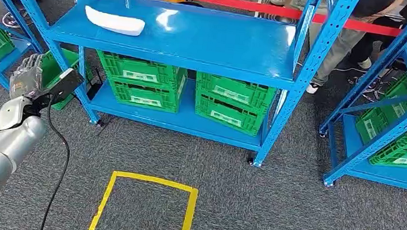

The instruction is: Take the parts from the cabinet and place them on the table.

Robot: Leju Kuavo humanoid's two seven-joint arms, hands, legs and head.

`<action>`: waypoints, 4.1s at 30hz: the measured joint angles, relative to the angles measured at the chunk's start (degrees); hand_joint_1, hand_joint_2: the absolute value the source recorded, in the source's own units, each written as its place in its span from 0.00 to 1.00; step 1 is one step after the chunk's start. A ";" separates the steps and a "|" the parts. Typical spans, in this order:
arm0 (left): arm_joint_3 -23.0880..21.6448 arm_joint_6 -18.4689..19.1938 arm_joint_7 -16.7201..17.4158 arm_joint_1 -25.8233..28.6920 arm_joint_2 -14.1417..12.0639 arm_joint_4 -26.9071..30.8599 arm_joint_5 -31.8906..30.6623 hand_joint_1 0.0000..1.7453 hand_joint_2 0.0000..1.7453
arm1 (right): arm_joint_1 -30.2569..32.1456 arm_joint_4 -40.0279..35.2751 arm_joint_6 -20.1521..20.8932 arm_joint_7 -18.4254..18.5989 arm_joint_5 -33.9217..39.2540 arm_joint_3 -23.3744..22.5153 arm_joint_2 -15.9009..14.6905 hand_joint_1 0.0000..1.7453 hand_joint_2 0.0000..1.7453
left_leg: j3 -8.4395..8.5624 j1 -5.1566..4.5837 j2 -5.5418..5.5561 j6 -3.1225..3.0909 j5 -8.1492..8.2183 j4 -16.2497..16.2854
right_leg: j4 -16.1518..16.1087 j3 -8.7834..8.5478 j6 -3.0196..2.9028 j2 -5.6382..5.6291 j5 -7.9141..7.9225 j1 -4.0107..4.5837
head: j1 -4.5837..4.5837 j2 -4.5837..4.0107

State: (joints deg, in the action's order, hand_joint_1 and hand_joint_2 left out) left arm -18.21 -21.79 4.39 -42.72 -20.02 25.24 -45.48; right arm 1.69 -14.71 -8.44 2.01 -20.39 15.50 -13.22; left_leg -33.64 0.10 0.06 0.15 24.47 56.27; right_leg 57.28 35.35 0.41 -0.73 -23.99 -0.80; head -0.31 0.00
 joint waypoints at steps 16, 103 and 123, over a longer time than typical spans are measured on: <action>-0.15 -3.91 -4.68 1.24 4.70 0.28 -3.15 0.00 0.00 | 1.00 -0.92 -0.81 0.00 0.79 1.44 -1.49 0.00 0.00 | -0.19 -0.13 0.03 -0.73 0.48 0.71 | -0.08 -0.06 0.27 -0.03 0.02 -0.53 | 0.00 0.00; 6.73 -5.11 1.05 2.77 1.92 -1.16 -5.95 0.00 0.00 | 1.88 -6.10 0.94 2.10 7.72 10.78 -5.84 0.00 0.00 | -9.10 0.44 0.24 0.99 7.88 18.64 | -0.65 -2.04 -0.83 0.20 -1.14 -0.70 | -0.20 0.00; 7.23 -4.63 0.39 0.39 2.36 -1.36 -10.75 0.00 0.00 | 1.16 -7.23 0.44 2.95 12.13 15.49 -6.99 0.00 0.00 | 0.79 -0.57 0.28 -1.68 0.65 0.12 | 0.08 0.26 2.18 0.50 -0.47 -0.25 | 0.15 0.00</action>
State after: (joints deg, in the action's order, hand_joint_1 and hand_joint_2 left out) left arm -10.97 -26.43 4.79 -42.33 -17.66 23.89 -56.24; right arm 2.86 -21.94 -8.00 4.96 -8.26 30.99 -20.22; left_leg -32.85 -0.47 0.33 -1.53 25.12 56.40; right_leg 57.36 35.61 2.59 -0.23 -24.46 -1.05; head -0.15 0.00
